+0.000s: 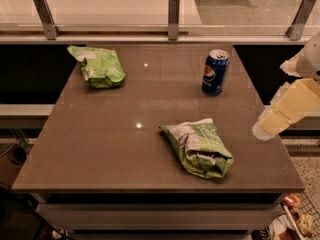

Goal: Move green jalapeno chip bag near green rice chip bag

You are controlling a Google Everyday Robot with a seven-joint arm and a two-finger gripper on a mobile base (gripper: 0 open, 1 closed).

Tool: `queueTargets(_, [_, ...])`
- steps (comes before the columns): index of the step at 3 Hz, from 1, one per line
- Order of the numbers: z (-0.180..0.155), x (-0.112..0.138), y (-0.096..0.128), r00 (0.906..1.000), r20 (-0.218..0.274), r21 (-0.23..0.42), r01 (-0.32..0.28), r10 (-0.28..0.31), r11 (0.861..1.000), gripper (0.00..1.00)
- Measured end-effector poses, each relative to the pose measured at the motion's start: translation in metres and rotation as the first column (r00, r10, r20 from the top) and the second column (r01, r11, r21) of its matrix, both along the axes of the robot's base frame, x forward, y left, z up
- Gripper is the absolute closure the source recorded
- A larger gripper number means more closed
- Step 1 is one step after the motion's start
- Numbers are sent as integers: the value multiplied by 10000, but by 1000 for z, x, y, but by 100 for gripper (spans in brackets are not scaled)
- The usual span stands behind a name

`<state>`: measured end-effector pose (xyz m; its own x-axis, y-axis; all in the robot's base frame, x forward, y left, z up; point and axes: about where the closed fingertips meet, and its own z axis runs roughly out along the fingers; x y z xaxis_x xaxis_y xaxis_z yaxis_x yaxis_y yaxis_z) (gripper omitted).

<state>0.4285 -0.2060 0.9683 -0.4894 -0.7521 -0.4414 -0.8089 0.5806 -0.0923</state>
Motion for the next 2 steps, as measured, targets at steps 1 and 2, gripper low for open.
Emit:
queueTargets(1, [0, 0, 0, 10000, 1, 0, 0, 0, 10000, 0])
queueTargets(2, [-15, 1, 12, 9994, -203, 8, -272, 272, 9996, 0])
